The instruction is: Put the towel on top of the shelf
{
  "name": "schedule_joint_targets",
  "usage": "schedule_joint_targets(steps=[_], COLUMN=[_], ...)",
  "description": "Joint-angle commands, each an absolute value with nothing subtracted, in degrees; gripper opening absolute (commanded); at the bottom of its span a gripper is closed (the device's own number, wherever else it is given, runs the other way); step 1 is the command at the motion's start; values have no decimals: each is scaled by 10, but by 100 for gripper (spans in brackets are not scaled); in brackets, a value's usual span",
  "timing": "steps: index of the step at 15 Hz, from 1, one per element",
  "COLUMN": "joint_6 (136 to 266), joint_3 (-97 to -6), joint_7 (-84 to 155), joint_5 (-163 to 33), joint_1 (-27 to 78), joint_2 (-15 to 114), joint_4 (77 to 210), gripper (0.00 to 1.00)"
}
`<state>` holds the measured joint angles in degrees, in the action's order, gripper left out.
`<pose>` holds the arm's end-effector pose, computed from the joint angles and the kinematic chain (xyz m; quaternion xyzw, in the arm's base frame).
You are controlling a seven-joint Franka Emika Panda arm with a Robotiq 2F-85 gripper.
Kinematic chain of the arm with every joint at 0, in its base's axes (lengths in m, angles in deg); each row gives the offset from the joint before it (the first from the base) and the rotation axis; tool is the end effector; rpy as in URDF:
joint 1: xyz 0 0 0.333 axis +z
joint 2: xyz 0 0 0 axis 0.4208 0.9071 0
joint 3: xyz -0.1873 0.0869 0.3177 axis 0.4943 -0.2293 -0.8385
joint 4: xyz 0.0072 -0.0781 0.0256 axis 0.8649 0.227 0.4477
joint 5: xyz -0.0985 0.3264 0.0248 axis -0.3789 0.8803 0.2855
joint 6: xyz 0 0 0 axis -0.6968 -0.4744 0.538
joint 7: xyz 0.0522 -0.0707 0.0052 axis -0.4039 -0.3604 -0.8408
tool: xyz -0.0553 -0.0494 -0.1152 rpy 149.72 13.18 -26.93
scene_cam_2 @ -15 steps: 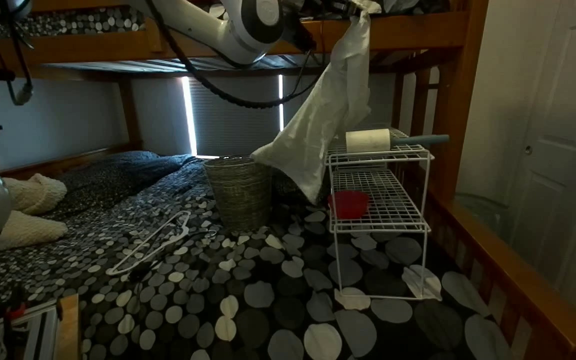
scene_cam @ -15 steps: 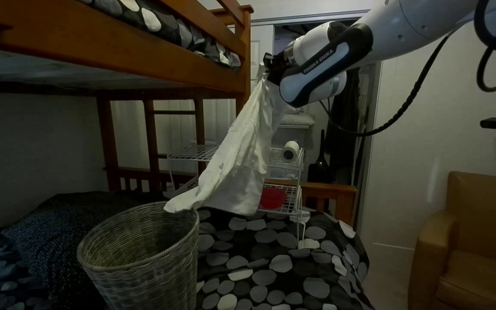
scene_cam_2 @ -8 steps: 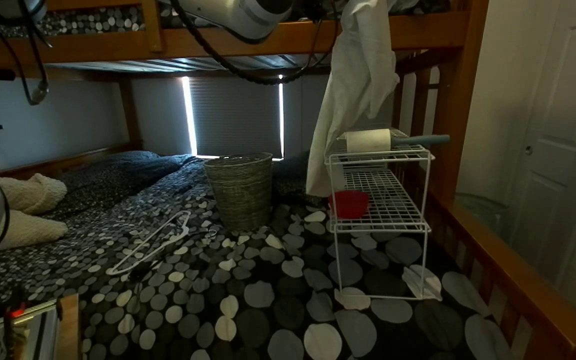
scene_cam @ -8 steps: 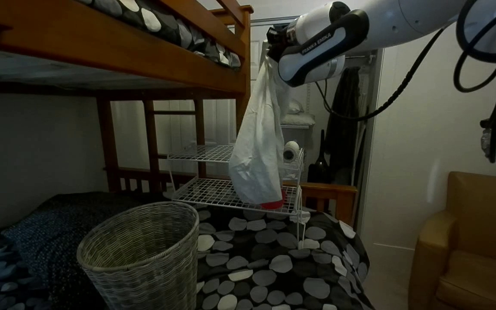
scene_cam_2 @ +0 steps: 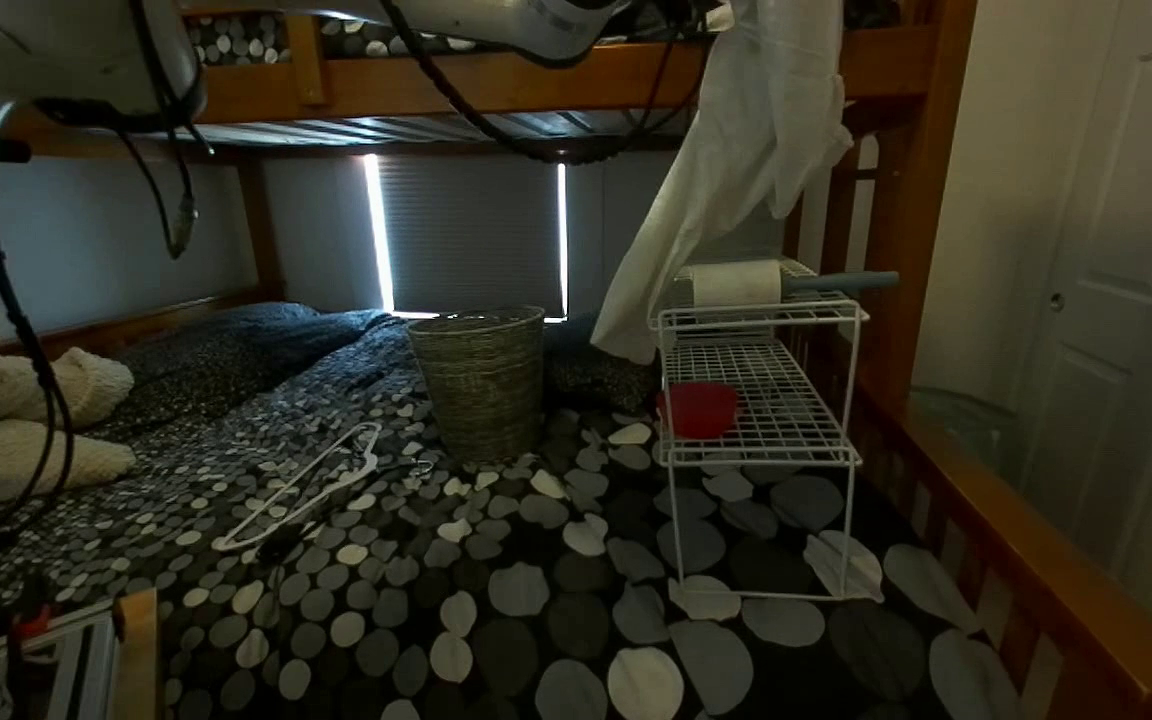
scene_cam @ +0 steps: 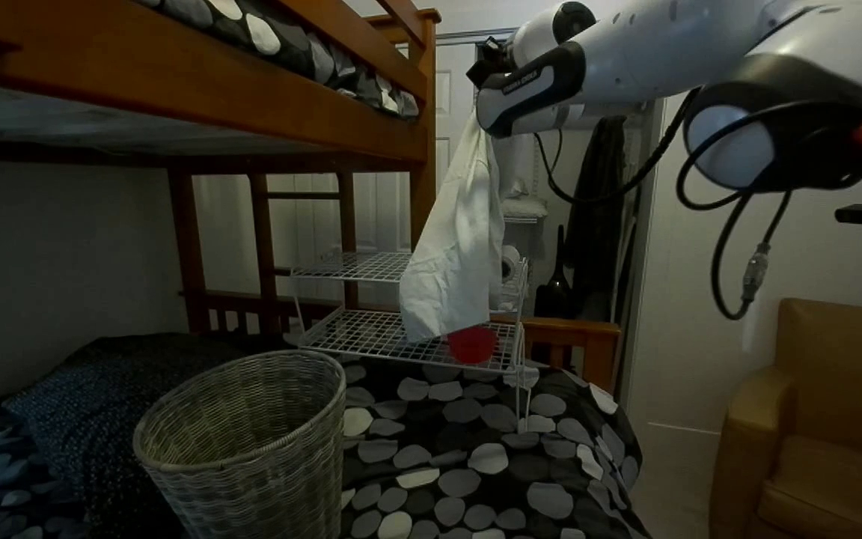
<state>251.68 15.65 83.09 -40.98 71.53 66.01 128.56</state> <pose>0.6638 0.0072 0.8097 -0.5755 0.3429 -0.7286 0.1426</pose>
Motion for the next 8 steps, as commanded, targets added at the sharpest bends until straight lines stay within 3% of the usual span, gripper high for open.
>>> schedule_joint_targets(steps=[1, 3, 4, 8], joint_6=[2447, 2382, 2334, 2163], joint_3=[180, 249, 297, 364], joint_7=[910, 977, 1021, 1098], joint_5=[-378, -383, -391, -436], joint_1=[636, 618, 607, 577], joint_2=[774, 841, 875, 911], joint_4=[1147, 1080, 1049, 980], gripper=[1, 1, 19, 50])
